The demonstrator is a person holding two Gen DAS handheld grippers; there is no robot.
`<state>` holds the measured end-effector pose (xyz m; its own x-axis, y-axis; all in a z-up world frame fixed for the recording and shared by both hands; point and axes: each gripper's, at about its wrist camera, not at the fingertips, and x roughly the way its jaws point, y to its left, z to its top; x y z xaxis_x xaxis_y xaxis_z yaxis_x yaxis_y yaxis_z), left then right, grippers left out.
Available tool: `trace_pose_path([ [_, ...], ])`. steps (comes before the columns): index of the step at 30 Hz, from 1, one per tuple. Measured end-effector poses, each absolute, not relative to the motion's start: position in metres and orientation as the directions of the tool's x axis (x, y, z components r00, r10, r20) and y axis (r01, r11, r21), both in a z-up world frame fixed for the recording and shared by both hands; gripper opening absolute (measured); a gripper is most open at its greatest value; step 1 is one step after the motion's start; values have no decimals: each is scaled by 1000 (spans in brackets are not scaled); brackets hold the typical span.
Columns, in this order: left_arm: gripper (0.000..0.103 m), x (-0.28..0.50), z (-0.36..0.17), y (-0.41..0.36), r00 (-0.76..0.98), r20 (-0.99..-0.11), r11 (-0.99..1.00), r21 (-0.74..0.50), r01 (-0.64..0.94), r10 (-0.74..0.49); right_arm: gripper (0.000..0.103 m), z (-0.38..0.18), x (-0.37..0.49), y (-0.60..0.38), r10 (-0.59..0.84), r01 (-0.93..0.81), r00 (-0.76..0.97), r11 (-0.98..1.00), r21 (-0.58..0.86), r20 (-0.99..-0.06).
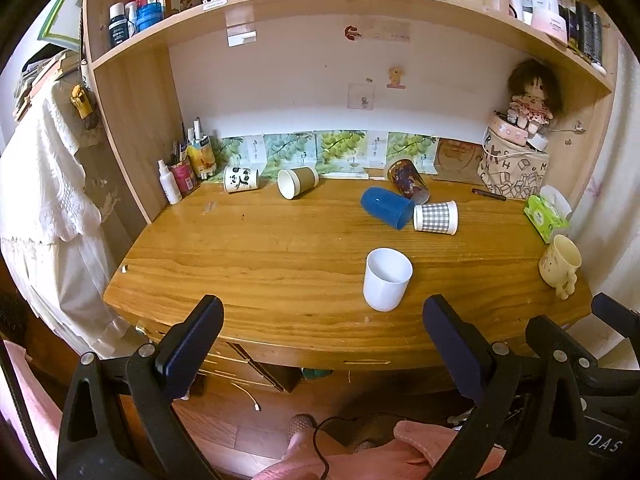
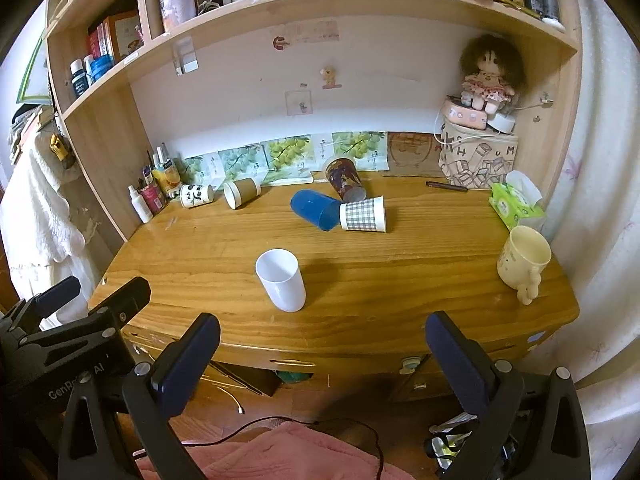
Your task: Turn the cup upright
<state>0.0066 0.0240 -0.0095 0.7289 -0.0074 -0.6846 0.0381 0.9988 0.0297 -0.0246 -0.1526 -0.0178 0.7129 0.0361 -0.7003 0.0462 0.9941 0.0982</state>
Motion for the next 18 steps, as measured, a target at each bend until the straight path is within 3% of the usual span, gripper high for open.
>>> trace_pose_path([
  [18, 100, -6, -4, 26, 753, -658, 999, 31, 32, -4, 103, -18, -30, -154, 41, 49, 705, 993, 106, -708],
])
